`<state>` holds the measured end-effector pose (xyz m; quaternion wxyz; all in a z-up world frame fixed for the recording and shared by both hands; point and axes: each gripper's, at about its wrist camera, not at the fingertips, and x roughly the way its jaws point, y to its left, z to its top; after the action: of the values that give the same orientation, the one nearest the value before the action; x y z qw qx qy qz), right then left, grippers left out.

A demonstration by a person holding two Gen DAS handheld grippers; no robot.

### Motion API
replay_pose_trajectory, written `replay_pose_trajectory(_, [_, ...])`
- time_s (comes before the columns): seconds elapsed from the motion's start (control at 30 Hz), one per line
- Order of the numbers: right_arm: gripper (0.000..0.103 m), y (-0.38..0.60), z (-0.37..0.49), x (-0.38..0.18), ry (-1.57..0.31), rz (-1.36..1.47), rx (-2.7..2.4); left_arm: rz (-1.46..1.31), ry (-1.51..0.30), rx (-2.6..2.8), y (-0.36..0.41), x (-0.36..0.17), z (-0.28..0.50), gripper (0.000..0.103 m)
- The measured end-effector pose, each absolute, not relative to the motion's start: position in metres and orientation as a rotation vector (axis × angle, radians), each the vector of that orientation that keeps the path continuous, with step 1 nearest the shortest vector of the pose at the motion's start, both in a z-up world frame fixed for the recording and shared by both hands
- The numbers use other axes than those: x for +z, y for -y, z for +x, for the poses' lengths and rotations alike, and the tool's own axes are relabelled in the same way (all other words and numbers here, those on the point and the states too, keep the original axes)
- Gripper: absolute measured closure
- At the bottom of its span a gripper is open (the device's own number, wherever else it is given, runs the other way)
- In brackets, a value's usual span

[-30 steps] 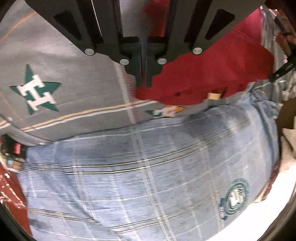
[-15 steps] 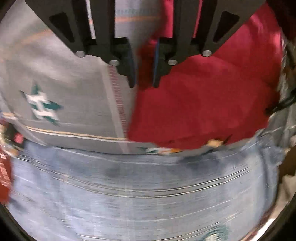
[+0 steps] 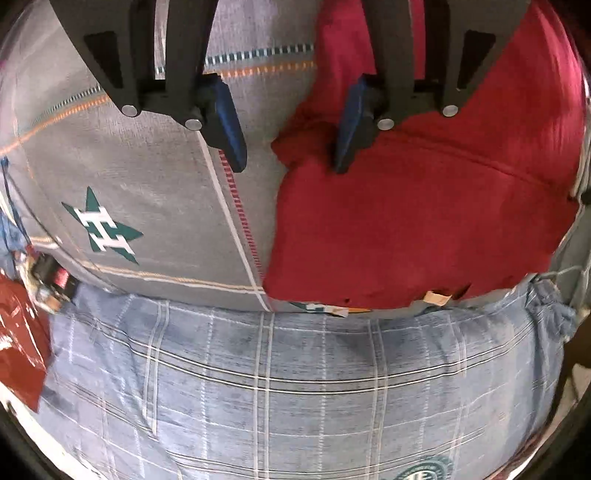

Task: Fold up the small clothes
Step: 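Open both grippers and lift them off the folded sweater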

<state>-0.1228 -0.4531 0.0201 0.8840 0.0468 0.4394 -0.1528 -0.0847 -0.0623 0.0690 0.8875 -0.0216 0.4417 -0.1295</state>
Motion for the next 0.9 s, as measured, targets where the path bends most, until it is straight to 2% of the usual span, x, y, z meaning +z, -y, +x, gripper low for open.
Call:
replay_pose_trajectory(0.37, [0.051,0.452,-0.162,0.038,-0.826,0.209,-0.296,-0.024,-0.913,-0.253,0.068,0.068,-0.103,0.030])
replay_pose_trajectory(0.43, [0.047,0.447,-0.168,0.040,-0.813,0.213,-0.269,-0.023,-0.916,-0.256,0.068,0.067,-0.105,0.030])
replay_pose_trajectory(0.5, [0.042,0.442,-0.168,0.036,-0.822,0.214,-0.242,-0.022,-0.924,-0.253,0.068,0.065,-0.107,0.030])
replay_pose_trajectory(0.67, [0.042,0.437,-0.162,0.017,-0.921,0.201,-0.244,-0.055,-0.955,-0.278,0.058,0.064,-0.121,0.030])
replay_pose_trajectory(0.73, [0.042,0.433,-0.172,0.024,-0.910,0.212,-0.229,-0.084,-0.963,-0.299,0.049,0.065,-0.132,0.030])
replay_pose_trajectory(0.9, [0.034,0.435,-0.224,0.036,-0.885,0.353,-0.111,-0.105,-0.991,-0.320,0.029,0.065,-0.160,0.030])
